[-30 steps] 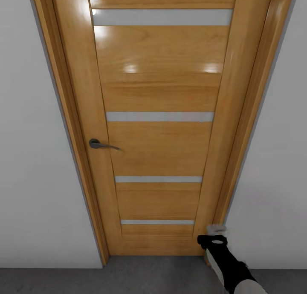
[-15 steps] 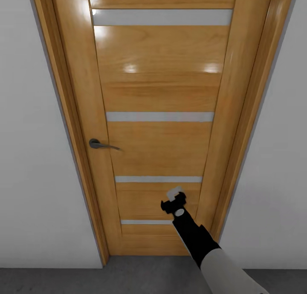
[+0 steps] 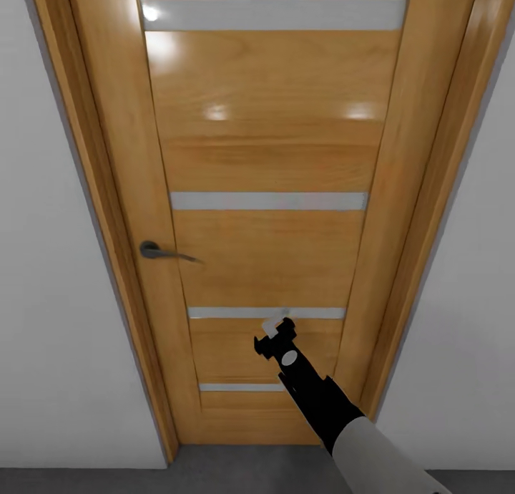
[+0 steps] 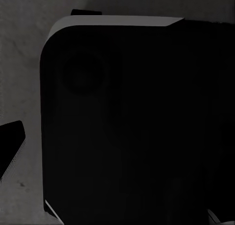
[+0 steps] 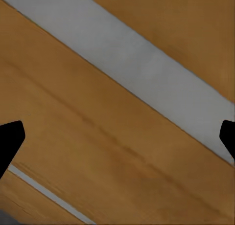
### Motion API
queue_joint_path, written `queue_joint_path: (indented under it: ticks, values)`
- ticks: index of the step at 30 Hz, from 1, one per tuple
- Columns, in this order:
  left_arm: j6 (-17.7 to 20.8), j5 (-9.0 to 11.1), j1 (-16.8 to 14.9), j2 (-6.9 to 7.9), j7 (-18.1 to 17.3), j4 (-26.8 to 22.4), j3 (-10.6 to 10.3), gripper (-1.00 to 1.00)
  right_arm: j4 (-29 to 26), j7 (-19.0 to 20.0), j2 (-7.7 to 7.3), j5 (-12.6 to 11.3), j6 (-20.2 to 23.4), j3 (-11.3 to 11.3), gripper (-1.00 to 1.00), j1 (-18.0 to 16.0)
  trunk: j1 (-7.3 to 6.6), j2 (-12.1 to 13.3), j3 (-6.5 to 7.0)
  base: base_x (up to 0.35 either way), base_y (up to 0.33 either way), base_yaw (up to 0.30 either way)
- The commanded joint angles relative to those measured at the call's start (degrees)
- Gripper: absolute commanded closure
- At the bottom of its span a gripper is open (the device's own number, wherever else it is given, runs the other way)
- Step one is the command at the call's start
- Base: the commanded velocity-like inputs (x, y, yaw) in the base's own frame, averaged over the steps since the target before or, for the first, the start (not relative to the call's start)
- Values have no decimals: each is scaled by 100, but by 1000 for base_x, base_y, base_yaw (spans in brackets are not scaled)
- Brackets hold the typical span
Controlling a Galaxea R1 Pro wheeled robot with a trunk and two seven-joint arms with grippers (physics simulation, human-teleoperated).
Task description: Move the two storage containers from the living room to the garage. In the garage, place one container on the floor and stack the other container on top of it (either order is fine).
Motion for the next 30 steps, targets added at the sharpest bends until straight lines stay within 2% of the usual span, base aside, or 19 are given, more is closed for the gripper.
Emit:
queue_joint_path:
  ticks: [1, 11, 14, 16, 22, 24, 28, 30]
  values:
    - [-10, 44, -1, -1, -1, -2, -1, -100, -6, -14, 0, 46, 37, 18, -100, -4, 3, -3, -6, 314, 0, 0]
    - [-10, 44, -1, -1, -1, -2, -2, -100, 0, -33, 0, 90, -71, 101, -100, -4, 3, -3, -6, 320, 0, 0]
    - [-10, 44, -1, -1, -1, -2, 0, -100, 1, -14, 0, 98, -206, 273, -100, -4, 3, -3, -6, 321, 0, 0]
    - [-10, 44, -1, -1, -1, -2, 3, -100, 2, -27, 0, 115, -332, 485, -100, -4, 3, -3, -6, 321, 0, 0]
    - [-10, 44, -1, -1, -1, -2, 4, -100, 16, -81, 0, 156, -384, 778, -100, -4, 3, -3, -6, 321, 0, 0]
    - [-10, 44, -1, -1, -1, -2, 1, -100, 18, -98, 0, 327, -373, 785, -100, -4, 3, -3, -6, 321, 0, 0]
    - [-10, 44, -1, -2, -1, -2, 0, -100, 27, -163, 0, 946, -356, 779, -100, -9, 3, -3, -6, 321, 0, 0]
    - [-10, 44, -1, -1, -1, -2, -1, -100, 29, -168, 0, 983, -347, 773, -100, -27, 3, -3, -6, 321, 0, 0]
